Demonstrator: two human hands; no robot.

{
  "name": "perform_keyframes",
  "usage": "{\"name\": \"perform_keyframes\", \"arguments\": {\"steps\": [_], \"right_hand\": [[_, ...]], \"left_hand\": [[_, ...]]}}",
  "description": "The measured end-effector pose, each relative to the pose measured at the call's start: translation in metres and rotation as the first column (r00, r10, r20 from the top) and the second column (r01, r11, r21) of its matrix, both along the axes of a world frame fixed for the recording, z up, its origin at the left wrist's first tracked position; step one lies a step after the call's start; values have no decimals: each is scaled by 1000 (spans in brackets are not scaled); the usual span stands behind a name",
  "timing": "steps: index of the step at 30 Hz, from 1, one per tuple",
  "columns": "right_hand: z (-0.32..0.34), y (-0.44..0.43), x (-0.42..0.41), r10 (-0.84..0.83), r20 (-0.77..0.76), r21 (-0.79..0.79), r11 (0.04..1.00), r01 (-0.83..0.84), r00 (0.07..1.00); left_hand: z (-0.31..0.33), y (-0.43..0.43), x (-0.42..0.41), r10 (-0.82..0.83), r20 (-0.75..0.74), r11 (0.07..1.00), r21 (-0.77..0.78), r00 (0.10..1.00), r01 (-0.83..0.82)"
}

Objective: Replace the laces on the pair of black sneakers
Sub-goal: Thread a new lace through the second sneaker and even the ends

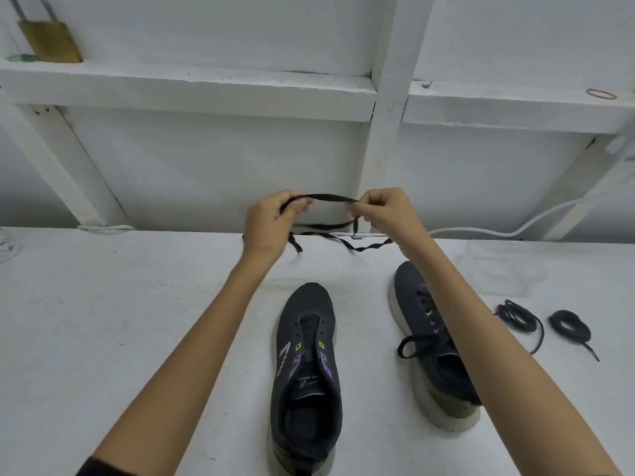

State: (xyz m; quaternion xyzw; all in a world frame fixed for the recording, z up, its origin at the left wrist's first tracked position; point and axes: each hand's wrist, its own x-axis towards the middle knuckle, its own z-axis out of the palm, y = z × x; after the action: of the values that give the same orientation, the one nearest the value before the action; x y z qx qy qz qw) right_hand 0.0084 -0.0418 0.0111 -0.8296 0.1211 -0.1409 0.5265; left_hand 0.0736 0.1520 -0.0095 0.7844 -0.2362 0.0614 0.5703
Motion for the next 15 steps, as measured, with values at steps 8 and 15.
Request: {"name": "perform_keyframes", "arguments": {"steps": [8,15], "right_hand": [[8,-16,-21,231,-112,7,973,-232,967],[14,10,-20,378,-119,137,922,-362,918]], "left_hand": [[8,33,29,156,-83,985,-67,984,-162],[-12,30,-4,298,-91,950,-71,950,-304]]}}
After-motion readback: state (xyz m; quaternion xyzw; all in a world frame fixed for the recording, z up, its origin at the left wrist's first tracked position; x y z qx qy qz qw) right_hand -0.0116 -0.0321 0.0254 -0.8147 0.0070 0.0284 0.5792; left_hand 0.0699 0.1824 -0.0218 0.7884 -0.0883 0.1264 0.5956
